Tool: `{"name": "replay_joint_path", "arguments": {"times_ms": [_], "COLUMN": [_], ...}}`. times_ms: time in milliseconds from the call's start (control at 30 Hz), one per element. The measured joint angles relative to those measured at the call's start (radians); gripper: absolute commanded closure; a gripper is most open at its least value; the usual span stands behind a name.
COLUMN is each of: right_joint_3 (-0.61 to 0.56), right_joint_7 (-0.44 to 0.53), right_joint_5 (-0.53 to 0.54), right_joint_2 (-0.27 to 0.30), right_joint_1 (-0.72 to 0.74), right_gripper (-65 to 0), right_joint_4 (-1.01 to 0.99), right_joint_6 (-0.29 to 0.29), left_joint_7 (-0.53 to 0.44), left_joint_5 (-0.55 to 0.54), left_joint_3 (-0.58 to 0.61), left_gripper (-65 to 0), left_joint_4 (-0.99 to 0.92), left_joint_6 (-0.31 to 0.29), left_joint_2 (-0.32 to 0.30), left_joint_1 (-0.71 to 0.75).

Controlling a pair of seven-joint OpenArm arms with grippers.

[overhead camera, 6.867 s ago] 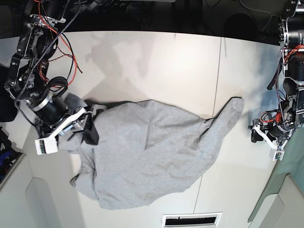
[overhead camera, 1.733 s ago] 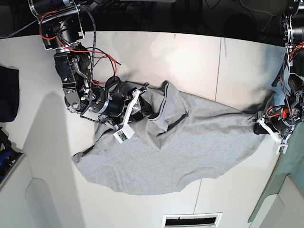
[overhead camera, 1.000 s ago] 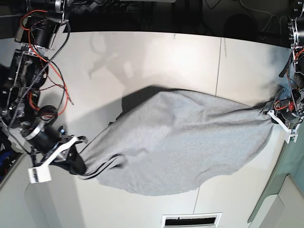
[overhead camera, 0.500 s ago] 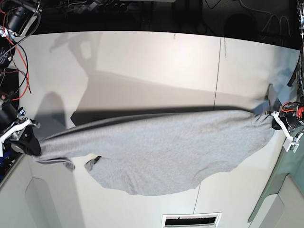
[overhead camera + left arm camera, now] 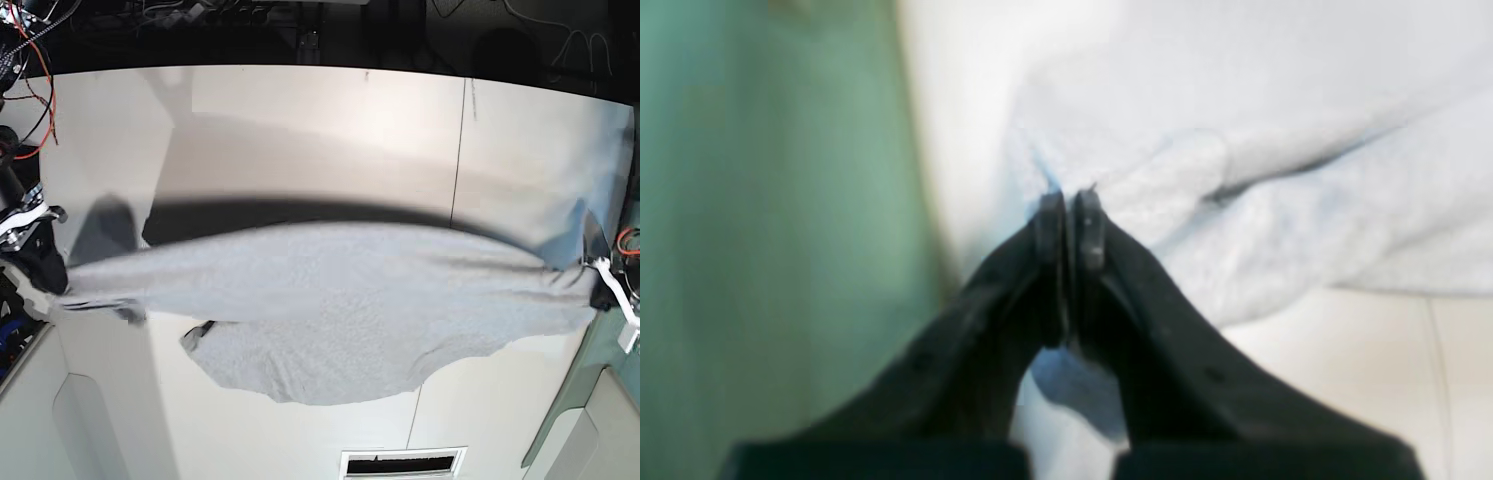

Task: Layout the t-shirt on the table in an organized manner, then fold the t-shirt properly
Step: 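Lift and stretch the shirt between both grippers, then drag the stretched shirt across the table and lay it flat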

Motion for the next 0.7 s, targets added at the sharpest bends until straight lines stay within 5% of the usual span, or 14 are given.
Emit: {"name": "replay_joint_path", "arguments": {"times_ms": [100,200,333,367,467,700], "right_joint_3": [0.039,0.003,-0.141,-0.174,-0.261,-0.280], "right_joint_7": [0.018,0.042,0.042,0.037,0.034,-0.091], "right_joint_5": [-0.021,-0.114,-0.196,-0.198,-0.198,-0.059], "right_joint_2": [0.018,0.052,0.088,0.089,0.079,0.046], "right_joint_1": [0.092,0.197,0.329,0.354,0.417,0.306], "right_gripper": [0.0,0.0,0.0,-3.5,-31.6,-33.4], "right_joint_4": [0.006,-0.042,-0.287,-0.356,-0.531,-0.510], "right_joint_6": [0.005,0.005,-0.006,-0.008,-0.010,-0.007], "left_joint_7": [-0.057,-0.089,-0.114,-0.124,-0.149,-0.148], "left_joint_5": [0.003,0.003,0.048,0.063,0.118,0.153], "left_joint_3": [-0.082,-0.090,-0.004,0.018,0.057,0.064], "left_gripper": [0.0,0.0,0.0,0.0,0.0,0.0], "left_joint_4": [0.098,0.077,-0.046,-0.074,-0.138,-0.179], "left_joint_6": [0.011,-0.048,-0.048,-0.048,-0.049,-0.045], "left_joint_2": [-0.012,-0.014,0.061,0.082,0.134,0.175], "left_joint_1": [-0.004,-0.018,-0.018,-0.016,-0.017,-0.011]}}
